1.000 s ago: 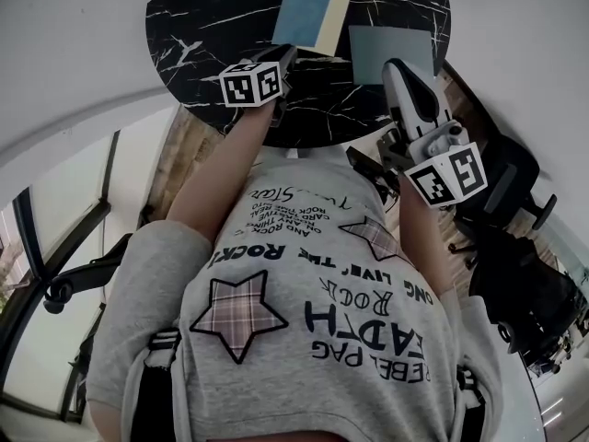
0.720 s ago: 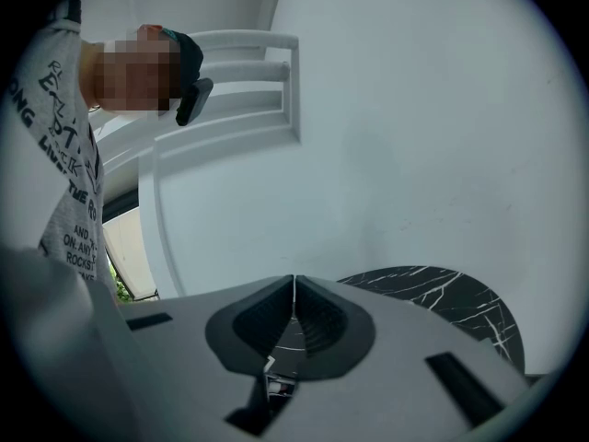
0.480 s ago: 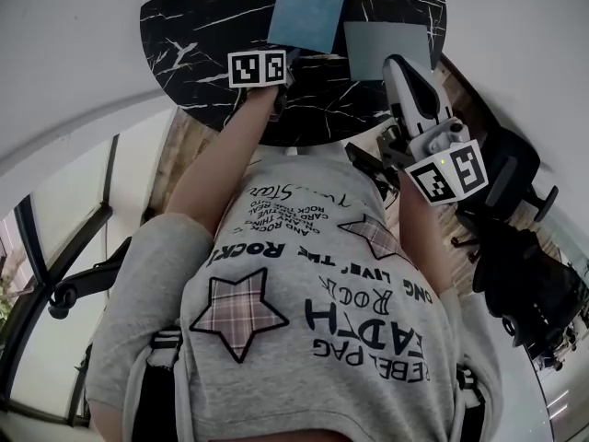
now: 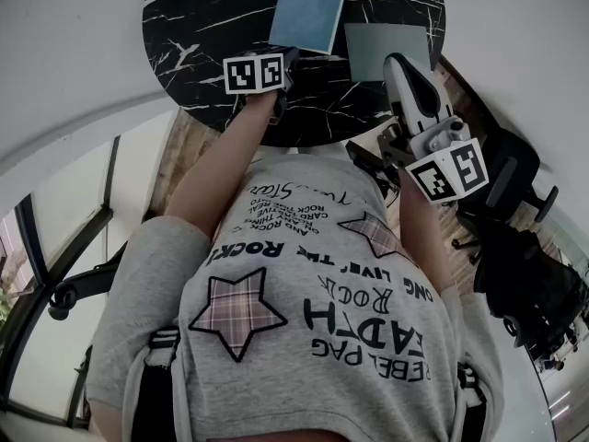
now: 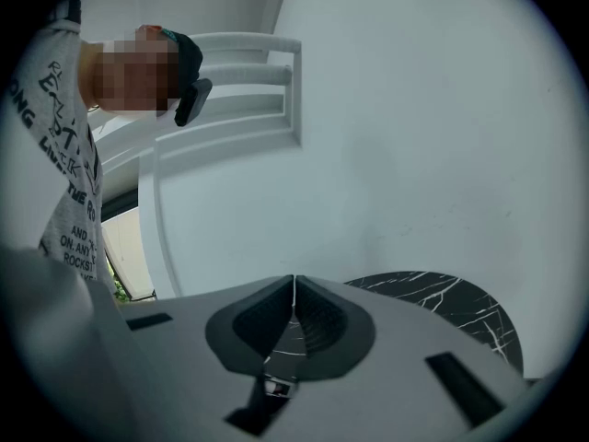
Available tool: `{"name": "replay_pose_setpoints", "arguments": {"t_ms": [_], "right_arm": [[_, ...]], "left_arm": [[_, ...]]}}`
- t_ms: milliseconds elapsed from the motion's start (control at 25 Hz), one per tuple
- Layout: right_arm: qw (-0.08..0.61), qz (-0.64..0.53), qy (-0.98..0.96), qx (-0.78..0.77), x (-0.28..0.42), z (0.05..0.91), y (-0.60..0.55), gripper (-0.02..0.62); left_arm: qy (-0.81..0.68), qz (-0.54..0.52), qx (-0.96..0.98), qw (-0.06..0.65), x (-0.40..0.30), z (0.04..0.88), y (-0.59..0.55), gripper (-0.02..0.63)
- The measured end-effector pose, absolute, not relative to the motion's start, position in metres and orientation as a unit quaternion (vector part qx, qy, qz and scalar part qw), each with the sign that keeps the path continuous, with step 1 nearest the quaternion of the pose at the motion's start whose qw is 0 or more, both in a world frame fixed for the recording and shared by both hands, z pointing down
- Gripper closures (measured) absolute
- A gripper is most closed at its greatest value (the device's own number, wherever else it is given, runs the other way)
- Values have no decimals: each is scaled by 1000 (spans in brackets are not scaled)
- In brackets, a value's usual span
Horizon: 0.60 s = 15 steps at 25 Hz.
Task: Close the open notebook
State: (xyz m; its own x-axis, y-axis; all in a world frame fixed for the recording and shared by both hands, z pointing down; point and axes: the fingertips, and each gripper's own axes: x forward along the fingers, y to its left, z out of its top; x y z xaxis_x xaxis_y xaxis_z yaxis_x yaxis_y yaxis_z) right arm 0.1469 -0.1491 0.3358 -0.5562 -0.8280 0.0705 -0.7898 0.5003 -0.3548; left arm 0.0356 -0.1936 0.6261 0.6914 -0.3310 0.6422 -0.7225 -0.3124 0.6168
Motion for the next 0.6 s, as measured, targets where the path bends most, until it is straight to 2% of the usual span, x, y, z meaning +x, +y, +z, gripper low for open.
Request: {"name": "replay_pose_setpoints", "arguments": {"t_ms": [480,600], "right_arm": [[64,-168,876,-449,137,324,-152,581],[70,-162,876,-449,137,321,-154,581]], "left_arm": [[-335,133,815,453,21,548,-191,597],[-354,116,831,413,14,519,-195,597]]}}
